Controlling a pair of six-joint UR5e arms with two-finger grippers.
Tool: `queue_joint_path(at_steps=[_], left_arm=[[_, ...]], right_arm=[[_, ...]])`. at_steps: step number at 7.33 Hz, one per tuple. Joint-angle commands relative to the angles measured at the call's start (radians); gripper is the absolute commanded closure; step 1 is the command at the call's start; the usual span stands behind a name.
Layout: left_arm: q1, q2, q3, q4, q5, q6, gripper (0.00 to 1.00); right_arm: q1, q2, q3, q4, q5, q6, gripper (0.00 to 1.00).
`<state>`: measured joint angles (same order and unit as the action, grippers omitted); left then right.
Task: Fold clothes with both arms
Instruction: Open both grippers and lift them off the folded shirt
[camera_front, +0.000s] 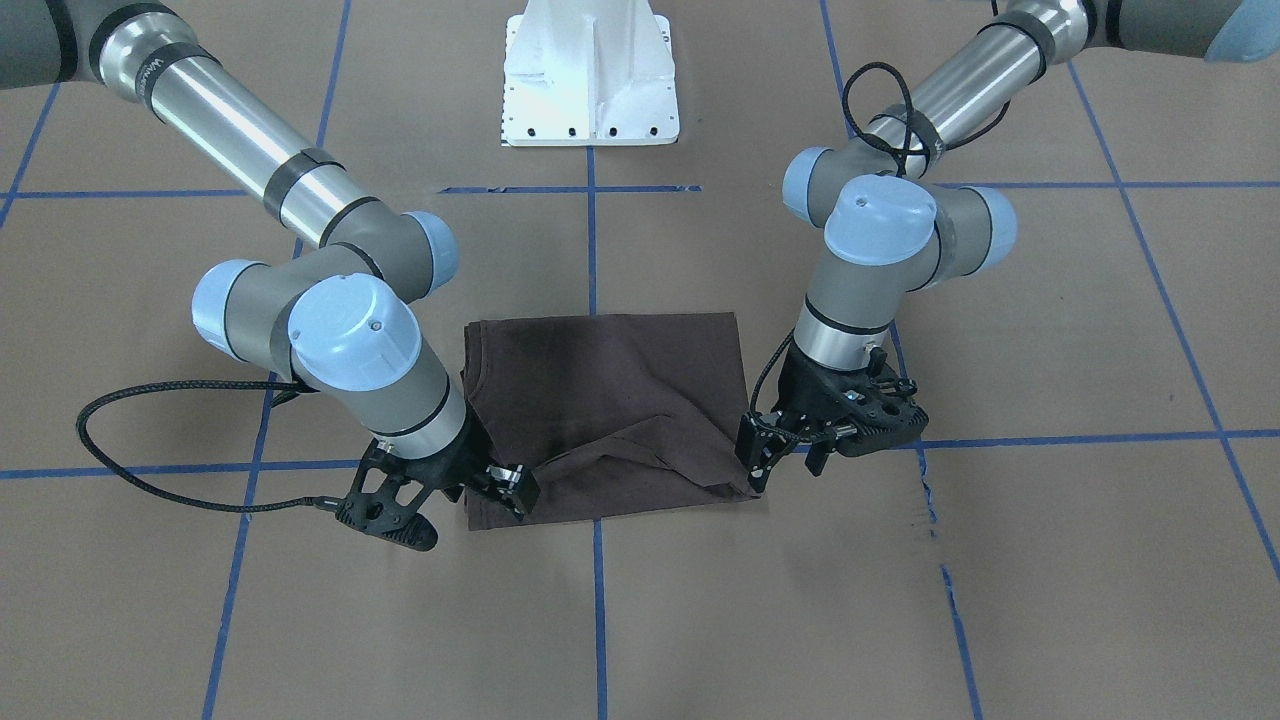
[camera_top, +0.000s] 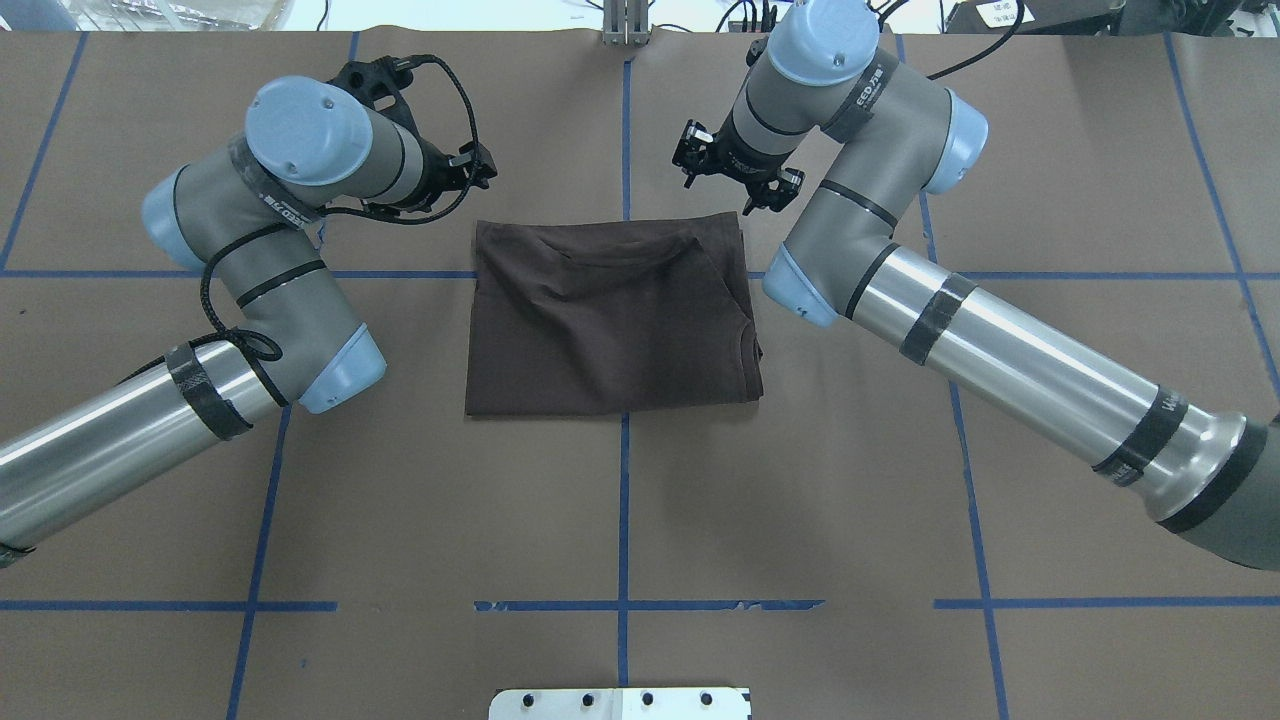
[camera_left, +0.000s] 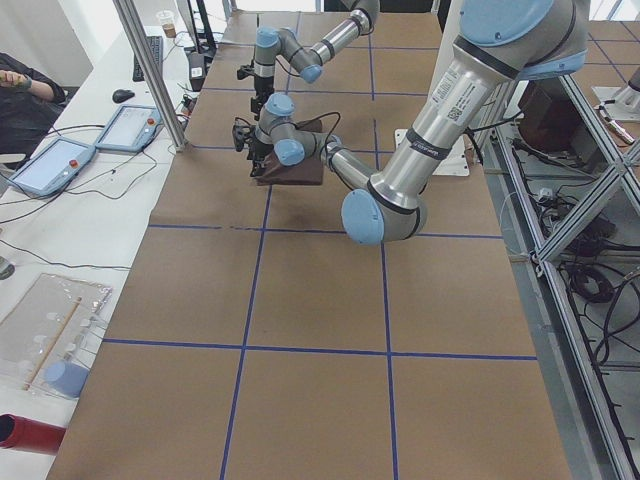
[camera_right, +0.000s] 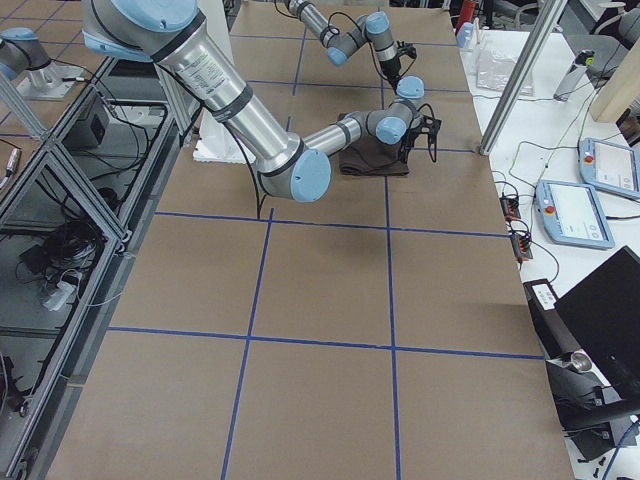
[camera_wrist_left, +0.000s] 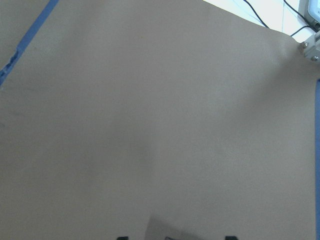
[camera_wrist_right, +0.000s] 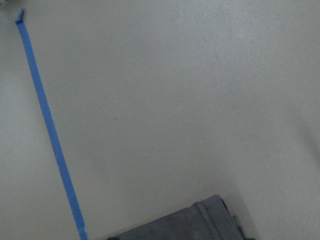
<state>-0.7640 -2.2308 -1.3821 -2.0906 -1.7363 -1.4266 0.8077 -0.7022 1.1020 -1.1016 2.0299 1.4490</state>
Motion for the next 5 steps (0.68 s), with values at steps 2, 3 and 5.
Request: queue_joint_path(at_steps=[2, 3, 5], left_arm=[[-0.097, 0.029, -0.035, 0.021, -0.150, 0.128, 0.00], [-0.148, 0.130, -0.136, 0.053, -0.187, 0.247, 0.00], [-0.288, 0.286, -0.309, 0.218, -0.193, 0.574, 0.00]], right_arm=[[0.088, -0.052, 0.063, -0.073, 0.080, -0.138, 0.00], [0.135, -0.135, 0.182, -0.201, 0.087, -0.321, 0.00], [0.274, -0.312, 0.365, -0.383, 0.088, -0.694, 0.00]])
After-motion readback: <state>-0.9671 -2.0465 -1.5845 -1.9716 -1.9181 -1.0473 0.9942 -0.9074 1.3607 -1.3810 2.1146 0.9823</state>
